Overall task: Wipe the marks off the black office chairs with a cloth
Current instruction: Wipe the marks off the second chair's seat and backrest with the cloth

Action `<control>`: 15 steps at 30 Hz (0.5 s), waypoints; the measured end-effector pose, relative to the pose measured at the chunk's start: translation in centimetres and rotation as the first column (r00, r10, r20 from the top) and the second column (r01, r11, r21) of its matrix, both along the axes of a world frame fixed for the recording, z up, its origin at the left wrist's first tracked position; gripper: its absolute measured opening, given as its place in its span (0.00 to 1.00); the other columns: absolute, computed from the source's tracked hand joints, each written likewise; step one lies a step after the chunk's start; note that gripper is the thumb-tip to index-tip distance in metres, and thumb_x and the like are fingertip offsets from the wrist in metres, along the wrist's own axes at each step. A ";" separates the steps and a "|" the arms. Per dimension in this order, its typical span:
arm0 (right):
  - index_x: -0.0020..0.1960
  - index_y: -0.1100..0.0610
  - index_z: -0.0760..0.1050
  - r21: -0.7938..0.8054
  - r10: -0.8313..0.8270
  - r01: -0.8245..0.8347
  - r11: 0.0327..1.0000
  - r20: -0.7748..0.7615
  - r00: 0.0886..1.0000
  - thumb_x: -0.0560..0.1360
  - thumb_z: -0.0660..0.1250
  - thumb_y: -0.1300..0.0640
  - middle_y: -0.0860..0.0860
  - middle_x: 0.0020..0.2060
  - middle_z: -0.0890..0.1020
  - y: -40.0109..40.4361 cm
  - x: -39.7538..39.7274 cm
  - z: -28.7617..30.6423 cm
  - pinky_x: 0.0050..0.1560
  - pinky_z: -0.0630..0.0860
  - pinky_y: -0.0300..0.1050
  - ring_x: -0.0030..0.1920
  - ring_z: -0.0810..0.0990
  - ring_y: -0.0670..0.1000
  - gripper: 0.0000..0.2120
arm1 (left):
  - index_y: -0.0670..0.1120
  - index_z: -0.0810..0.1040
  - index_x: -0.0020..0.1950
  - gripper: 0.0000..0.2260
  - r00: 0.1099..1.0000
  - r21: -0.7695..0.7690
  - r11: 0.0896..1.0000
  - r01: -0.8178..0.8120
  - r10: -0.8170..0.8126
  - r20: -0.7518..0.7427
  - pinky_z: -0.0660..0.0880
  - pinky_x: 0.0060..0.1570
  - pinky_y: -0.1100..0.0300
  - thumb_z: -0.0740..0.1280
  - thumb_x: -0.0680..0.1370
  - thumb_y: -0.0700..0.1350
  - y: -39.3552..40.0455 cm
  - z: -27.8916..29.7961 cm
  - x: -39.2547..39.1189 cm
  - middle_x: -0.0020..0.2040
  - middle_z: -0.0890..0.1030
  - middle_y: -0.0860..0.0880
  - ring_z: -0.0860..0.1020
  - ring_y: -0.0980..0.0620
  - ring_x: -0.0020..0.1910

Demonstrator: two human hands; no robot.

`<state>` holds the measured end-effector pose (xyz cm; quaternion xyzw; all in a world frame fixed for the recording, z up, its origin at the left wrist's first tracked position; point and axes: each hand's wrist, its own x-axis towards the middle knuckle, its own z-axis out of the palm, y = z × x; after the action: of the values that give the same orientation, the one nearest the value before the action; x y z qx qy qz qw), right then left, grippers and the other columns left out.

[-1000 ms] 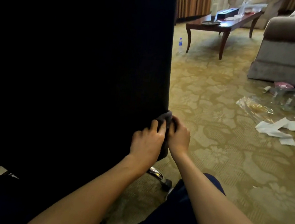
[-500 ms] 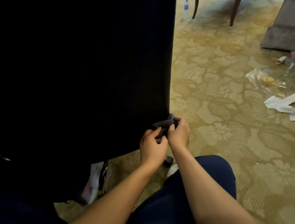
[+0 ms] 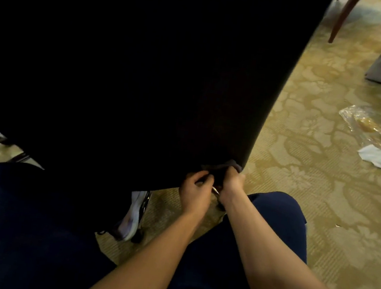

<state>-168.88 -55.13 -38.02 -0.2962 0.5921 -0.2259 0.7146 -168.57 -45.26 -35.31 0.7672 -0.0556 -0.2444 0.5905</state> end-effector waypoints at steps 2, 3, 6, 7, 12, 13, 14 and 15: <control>0.64 0.53 0.70 0.018 -0.042 0.041 0.999 0.008 0.999 0.77 0.63 0.53 0.56 0.52 0.80 1.8 1.1 -0.1 0.52 0.81 0.58 0.50 0.81 0.58 0.16 | 0.50 0.82 0.59 0.10 1.000 0.004 1.000 -0.003 0.003 0.008 0.73 0.46 0.68 0.70 0.78 0.49 1.6 -0.1 0.9 0.55 0.79 0.55 0.78 0.58 0.52; 0.64 0.53 0.71 0.017 -0.067 0.066 0.998 0.021 0.998 0.77 0.64 0.53 0.55 0.53 0.80 2.7 1.6 -0.1 0.53 0.81 0.57 0.50 0.81 0.58 0.16 | 0.50 0.82 0.58 0.10 1.000 -0.004 1.000 -0.009 0.009 0.010 0.74 0.46 0.67 0.70 0.78 0.49 2.5 -0.1 1.4 0.54 0.80 0.55 0.78 0.58 0.52; 0.63 0.53 0.72 -0.005 -0.060 0.060 0.998 0.015 0.998 0.77 0.65 0.55 0.56 0.54 0.80 5.8 3.2 0.3 0.56 0.80 0.57 0.52 0.81 0.57 0.15 | 0.48 0.83 0.55 0.08 0.996 -0.037 0.995 -0.088 0.089 0.022 0.73 0.46 0.68 0.71 0.78 0.45 5.3 0.1 2.9 0.51 0.81 0.54 0.79 0.57 0.50; 0.63 0.54 0.71 -0.005 -0.040 0.040 0.999 0.021 0.999 0.78 0.64 0.55 0.56 0.54 0.80 6.9 3.6 0.4 0.57 0.80 0.56 0.52 0.80 0.57 0.14 | 0.47 0.84 0.54 0.07 0.992 -0.038 0.992 -0.120 0.121 0.036 0.74 0.47 0.67 0.71 0.77 0.44 6.3 0.1 3.5 0.50 0.82 0.53 0.80 0.55 0.50; 0.64 0.59 0.70 0.032 0.007 -0.013 0.999 0.191 0.982 0.82 0.57 0.59 0.59 0.57 0.79 13.8 6.1 1.1 0.52 0.78 0.52 0.53 0.80 0.57 0.12 | 0.50 0.84 0.53 0.06 0.967 -0.030 0.973 -0.230 0.231 0.106 0.72 0.46 0.73 0.70 0.78 0.44 12.1 0.0 6.7 0.50 0.82 0.53 0.79 0.56 0.49; 0.64 0.60 0.70 0.010 0.030 -0.033 0.999 0.201 0.979 0.81 0.59 0.61 0.59 0.55 0.80 15.0 6.8 1.0 0.52 0.79 0.53 0.53 0.81 0.58 0.12 | 0.53 0.83 0.51 0.05 0.960 -0.052 0.964 -0.262 0.266 0.091 0.75 0.49 0.67 0.70 0.78 0.45 13.2 -0.1 7.4 0.50 0.83 0.52 0.80 0.55 0.49; 0.62 0.60 0.71 0.002 0.049 -0.051 0.999 0.200 0.979 0.80 0.61 0.63 0.59 0.52 0.81 16.3 7.5 1.4 0.51 0.79 0.54 0.50 0.82 0.58 0.11 | 0.55 0.83 0.49 0.04 0.949 -0.076 0.950 -0.302 0.307 0.069 0.77 0.51 0.61 0.70 0.78 0.46 14.2 0.0 8.1 0.50 0.84 0.52 0.81 0.55 0.49; 0.61 0.60 0.72 0.016 0.055 -0.060 0.998 0.229 0.972 0.80 0.61 0.65 0.59 0.49 0.81 17.4 8.3 1.8 0.47 0.80 0.53 0.46 0.82 0.57 0.11 | 0.55 0.84 0.48 0.04 0.935 -0.091 0.933 -0.348 0.352 0.036 0.78 0.52 0.57 0.71 0.77 0.46 15.0 0.2 8.9 0.49 0.84 0.51 0.81 0.53 0.49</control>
<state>-160.62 -37.71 -36.24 -0.2771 0.4998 -0.2307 0.7875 -159.62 -30.24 -35.12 0.7458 0.0563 -0.1128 0.6541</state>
